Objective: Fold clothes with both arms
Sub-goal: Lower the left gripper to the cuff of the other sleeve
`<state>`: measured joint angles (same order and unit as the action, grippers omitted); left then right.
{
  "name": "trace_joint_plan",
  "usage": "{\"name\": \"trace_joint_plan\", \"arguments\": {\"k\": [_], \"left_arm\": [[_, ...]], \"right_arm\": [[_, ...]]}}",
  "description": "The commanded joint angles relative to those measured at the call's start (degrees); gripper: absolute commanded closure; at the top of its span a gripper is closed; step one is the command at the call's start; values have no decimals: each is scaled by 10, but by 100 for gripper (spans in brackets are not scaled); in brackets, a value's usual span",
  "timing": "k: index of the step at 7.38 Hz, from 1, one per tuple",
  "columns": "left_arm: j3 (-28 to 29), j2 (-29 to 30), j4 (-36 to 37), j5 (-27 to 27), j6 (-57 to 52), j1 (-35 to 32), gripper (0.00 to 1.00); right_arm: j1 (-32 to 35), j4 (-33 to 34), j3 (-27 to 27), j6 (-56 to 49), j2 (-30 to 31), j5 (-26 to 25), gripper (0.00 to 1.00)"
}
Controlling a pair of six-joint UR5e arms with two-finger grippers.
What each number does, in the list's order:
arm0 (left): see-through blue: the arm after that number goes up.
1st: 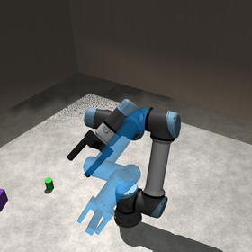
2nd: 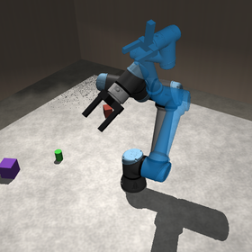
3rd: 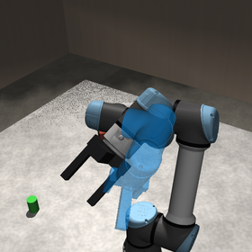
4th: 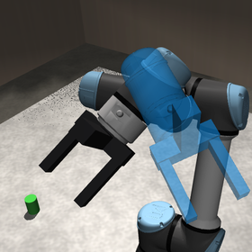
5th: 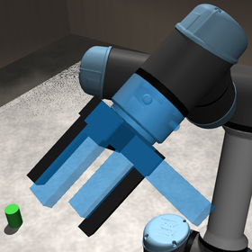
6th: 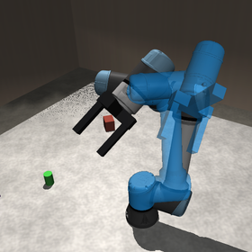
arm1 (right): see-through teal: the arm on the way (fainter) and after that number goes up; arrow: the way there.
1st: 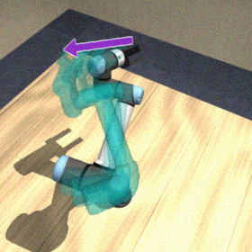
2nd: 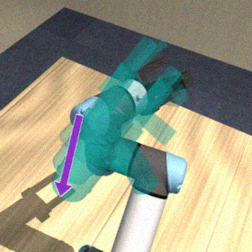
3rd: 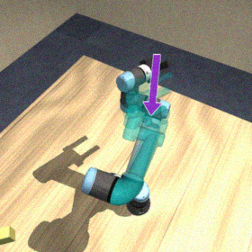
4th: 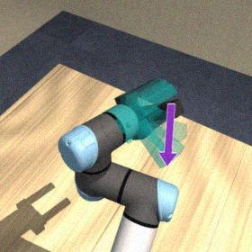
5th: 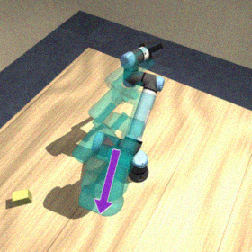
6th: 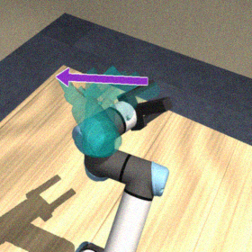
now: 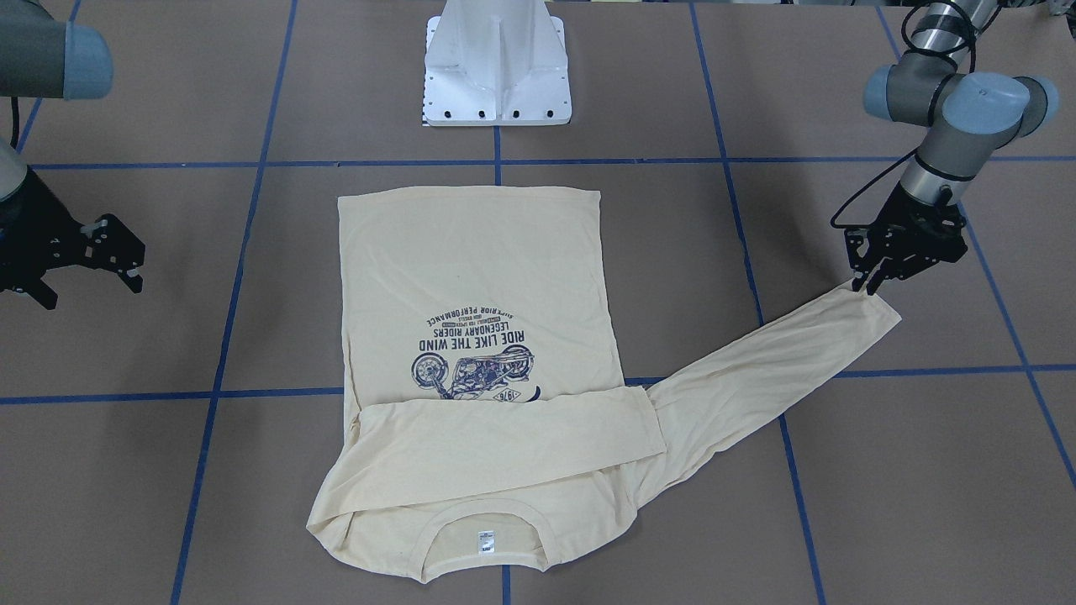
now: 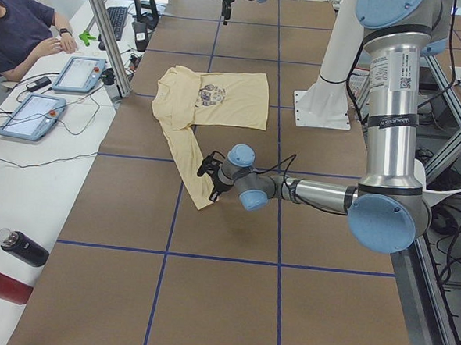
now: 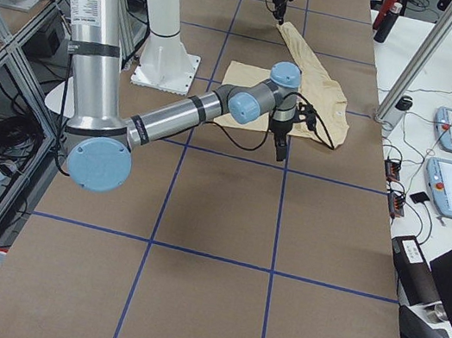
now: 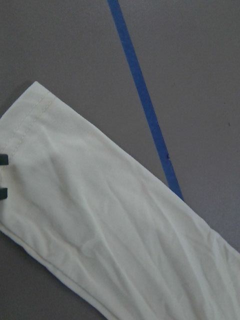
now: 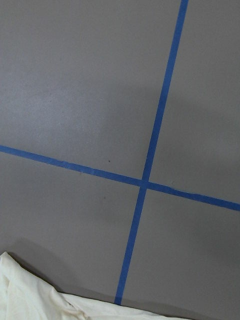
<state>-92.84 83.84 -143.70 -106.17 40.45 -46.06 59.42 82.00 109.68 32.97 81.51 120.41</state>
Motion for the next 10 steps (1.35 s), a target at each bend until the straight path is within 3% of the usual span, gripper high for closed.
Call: {"name": "trace_joint_plan", "arguments": {"k": [1, 5, 7, 10], "left_arm": [[-9, -4, 0, -1, 2, -1, 100], [-23, 41, 37, -19, 0, -2, 100], [-33, 122, 111, -26, 5, -4, 100], [-33, 315, 337, -27, 6, -4, 100]], "right_arm": [[0, 0, 1, 1, -2, 0, 0], [0, 0, 1, 1, -3, -1, 0], [0, 0, 0, 1, -3, -1, 0], [0, 0, 0, 2, -5, -1, 0]]}}
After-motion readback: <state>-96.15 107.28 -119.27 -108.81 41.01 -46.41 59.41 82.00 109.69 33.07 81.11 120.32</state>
